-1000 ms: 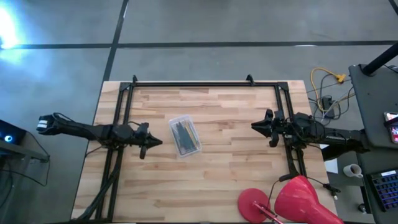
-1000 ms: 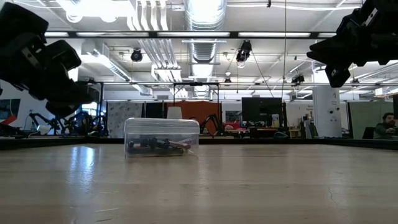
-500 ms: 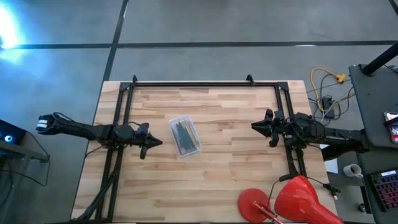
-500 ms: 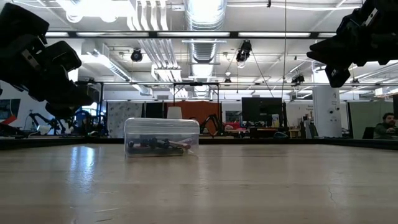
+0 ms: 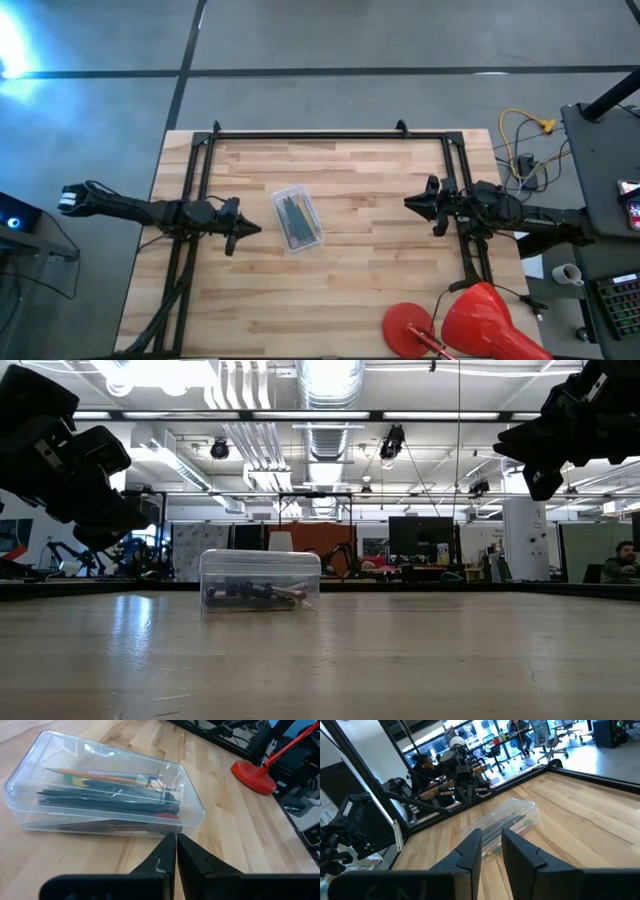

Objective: Pick & place school supplies into a supply box
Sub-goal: Return to Home Position

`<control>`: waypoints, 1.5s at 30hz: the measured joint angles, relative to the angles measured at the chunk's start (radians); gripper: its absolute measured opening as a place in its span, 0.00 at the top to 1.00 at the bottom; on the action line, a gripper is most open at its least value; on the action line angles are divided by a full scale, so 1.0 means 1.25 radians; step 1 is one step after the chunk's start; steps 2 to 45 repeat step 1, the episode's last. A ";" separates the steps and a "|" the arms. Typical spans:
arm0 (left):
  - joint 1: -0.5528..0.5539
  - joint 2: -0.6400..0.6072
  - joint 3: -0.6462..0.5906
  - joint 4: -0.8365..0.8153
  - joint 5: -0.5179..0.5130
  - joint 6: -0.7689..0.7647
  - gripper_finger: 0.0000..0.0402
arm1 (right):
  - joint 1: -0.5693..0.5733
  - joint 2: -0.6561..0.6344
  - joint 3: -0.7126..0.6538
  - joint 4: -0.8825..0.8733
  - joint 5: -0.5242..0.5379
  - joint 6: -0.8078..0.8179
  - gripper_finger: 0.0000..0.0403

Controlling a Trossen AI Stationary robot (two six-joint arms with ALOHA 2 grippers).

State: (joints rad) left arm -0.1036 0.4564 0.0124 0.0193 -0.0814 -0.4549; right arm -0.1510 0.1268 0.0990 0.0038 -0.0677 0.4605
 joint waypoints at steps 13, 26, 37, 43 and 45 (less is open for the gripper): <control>0.000 0.000 0.000 0.000 0.000 0.000 1.00 | 0.000 0.000 0.000 0.000 0.000 0.000 0.83; 0.000 0.000 0.000 0.000 0.000 0.000 1.00 | 0.000 0.000 0.000 0.000 0.000 0.000 0.83; 0.000 0.000 0.000 0.000 0.000 0.000 1.00 | 0.000 0.000 0.000 0.000 0.000 0.000 0.83; 0.000 0.000 0.000 0.000 0.000 0.000 1.00 | 0.000 0.000 0.000 0.000 0.000 0.000 0.83; 0.000 0.000 0.000 0.000 0.000 0.000 1.00 | 0.000 0.000 0.000 0.000 0.000 0.000 0.83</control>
